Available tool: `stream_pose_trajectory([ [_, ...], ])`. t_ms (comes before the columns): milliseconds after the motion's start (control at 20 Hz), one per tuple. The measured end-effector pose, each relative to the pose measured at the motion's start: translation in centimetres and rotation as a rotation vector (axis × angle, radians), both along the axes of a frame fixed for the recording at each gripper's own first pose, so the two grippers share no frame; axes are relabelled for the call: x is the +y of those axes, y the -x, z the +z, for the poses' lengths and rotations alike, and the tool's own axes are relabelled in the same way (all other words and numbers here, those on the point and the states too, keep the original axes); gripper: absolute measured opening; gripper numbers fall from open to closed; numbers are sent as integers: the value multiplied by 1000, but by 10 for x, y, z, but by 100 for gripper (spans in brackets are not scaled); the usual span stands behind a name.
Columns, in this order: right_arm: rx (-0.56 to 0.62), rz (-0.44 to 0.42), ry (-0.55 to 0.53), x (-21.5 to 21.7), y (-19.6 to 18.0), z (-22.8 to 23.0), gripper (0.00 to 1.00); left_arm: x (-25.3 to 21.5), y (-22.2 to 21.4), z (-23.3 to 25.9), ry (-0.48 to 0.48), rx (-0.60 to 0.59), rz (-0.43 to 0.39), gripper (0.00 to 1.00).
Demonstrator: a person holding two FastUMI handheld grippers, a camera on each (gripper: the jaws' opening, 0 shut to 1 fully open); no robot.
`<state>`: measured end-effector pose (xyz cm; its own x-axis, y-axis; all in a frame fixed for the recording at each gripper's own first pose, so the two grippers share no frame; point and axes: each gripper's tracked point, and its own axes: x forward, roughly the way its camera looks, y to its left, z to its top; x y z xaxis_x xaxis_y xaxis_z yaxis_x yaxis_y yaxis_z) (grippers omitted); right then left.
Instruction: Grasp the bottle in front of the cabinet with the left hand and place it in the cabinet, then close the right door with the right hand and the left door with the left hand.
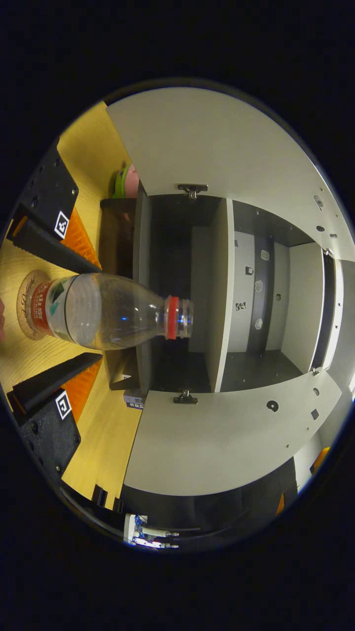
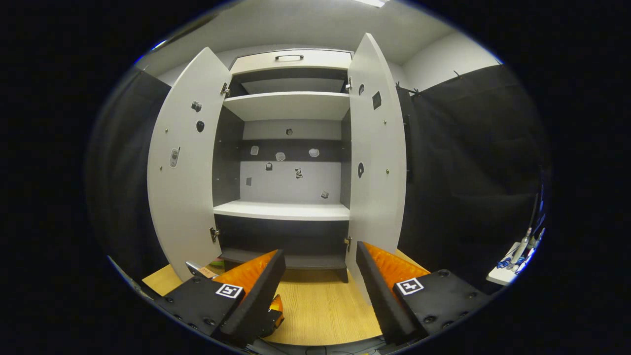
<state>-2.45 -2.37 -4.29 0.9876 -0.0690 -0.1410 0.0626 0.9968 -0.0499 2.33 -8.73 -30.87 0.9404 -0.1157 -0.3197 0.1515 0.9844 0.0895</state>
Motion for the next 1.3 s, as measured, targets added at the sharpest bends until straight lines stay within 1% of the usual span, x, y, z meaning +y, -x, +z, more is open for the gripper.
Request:
stream_pose_trajectory([
  [150,13,28,25,-5,-2,-4,97,0,5,-16,-11,40,12,96],
  [200,17,45,30,-7,-5,-4,97,3,4,-14,-23,30,21,89],
  [250,17,64,34,-8,-7,-5,97,6,3,-9,-34,21,40,80],
  [300,17,83,31,-10,-10,-6,91,7,3,-4,-36,20,49,74],
  [400,19,132,7,-12,-15,-9,95,6,8,13,-47,33,66,73],
  [450,23,156,-9,-14,-17,-11,95,9,9,30,-61,30,82,73],
  [500,25,177,-23,-18,-20,-11,99,9,10,50,-66,19,94,73],
  [700,-4,249,-46,-36,-26,2,98,0,6,149,-49,-62,167,73],
  [800,-17,275,-64,-48,-24,6,98,-10,-9,197,-11,-80,183,73],
  [850,-21,288,-77,-54,-23,8,94,-20,-18,218,18,-79,175,72],
  [900,-22,297,-86,-61,-21,8,98,-25,-27,238,45,-79,177,72],
  [950,-17,301,-92,-69,-20,8,98,-29,-39,259,69,-90,187,72],
  [1050,-10,287,-102,-88,-16,8,98,-36,-68,299,94,-135,186,73],
  [1100,-11,261,-103,-100,-17,7,98,-40,-86,317,96,-162,177,73],
  [1150,-14,223,-96,-113,-16,5,94,-43,-105,331,92,-186,164,73],
  [1200,-22,172,-82,-129,-19,2,94,-47,-125,341,93,-200,147,73],
  [1250,-22,109,-66,-144,-21,0,98,-51,-149,348,100,-200,129,73],
  [1300,-14,47,-53,-159,-20,-4,98,-55,-170,349,103,-189,110,73],
])
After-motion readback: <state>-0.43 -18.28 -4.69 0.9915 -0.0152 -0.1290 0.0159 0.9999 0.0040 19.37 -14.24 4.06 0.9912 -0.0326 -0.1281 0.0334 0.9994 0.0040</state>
